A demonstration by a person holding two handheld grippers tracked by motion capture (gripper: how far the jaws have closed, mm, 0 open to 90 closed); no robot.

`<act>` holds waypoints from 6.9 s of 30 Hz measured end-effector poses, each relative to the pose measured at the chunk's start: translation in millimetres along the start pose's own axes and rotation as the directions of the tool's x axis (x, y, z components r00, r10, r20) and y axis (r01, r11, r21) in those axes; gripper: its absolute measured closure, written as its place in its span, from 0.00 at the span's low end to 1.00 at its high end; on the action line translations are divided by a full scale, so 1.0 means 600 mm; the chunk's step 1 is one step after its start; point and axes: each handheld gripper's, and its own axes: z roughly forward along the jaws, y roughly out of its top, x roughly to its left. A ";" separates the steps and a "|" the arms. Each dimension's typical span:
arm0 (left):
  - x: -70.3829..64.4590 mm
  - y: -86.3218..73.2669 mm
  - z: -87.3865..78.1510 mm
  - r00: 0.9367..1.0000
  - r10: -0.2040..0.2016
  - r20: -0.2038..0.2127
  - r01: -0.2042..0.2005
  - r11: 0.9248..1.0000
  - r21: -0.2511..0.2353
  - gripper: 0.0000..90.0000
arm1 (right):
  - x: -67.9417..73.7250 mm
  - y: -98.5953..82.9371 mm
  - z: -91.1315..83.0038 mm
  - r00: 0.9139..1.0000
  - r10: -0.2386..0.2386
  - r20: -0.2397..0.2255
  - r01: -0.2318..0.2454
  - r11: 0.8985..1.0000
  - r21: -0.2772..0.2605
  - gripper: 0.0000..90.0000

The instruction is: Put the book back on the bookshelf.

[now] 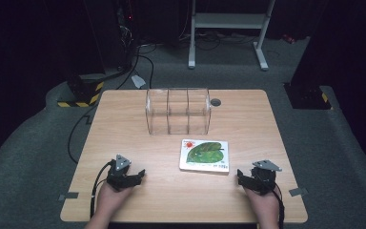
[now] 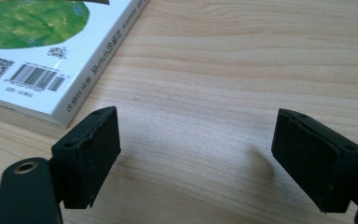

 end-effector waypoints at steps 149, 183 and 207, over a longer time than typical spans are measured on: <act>-0.105 0.023 0.008 0.960 -0.177 0.216 0.186 0.982 -0.022 0.44 | 0.227 0.002 0.006 0.907 -0.172 -0.384 0.187 0.982 0.001 0.28; -0.107 0.031 -0.032 0.958 -0.140 0.249 0.188 0.965 -0.181 0.50 | 0.228 0.000 0.006 0.901 -0.166 -0.402 0.181 0.983 0.001 0.22; -0.110 0.039 -0.054 0.953 -0.084 0.292 0.158 0.957 -0.244 0.50 | 0.234 -0.006 0.003 0.921 -0.177 -0.348 0.180 0.983 -0.023 0.29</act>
